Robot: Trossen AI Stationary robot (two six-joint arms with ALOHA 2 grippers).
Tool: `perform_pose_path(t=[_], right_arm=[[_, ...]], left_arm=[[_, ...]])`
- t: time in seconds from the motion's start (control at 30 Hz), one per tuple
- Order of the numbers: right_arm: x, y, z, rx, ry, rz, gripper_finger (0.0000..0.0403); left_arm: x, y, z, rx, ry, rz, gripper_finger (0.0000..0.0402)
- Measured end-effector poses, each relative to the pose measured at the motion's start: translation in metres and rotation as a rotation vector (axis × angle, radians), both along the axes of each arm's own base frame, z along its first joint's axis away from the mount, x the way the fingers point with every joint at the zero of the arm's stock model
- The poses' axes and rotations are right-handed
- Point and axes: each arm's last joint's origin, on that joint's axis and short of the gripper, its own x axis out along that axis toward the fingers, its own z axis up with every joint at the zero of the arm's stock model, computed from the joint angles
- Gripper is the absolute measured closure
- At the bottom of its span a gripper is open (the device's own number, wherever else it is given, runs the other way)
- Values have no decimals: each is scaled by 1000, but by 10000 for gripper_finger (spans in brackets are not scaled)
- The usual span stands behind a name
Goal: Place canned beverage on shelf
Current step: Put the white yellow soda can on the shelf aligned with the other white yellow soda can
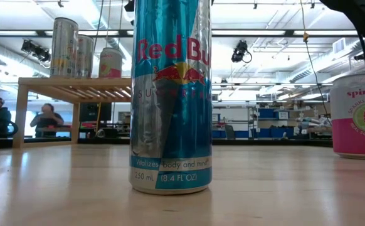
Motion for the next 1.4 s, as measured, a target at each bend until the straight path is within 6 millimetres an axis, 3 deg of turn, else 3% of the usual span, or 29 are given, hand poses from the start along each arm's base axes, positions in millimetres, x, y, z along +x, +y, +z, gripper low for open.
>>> perform_pose_path(t=[0.73,1.1,1.4], right_arm=[[-2,3,-4,35,60,-10,7],[-8,7,4,32,47,-5,7],[-8,7,3,24,59,-1,7]], left_arm=[[11,4,8,-10,-147,63,45],[41,19,8,172,-86,281,45],[49,21,5,138,-107,337,45]])
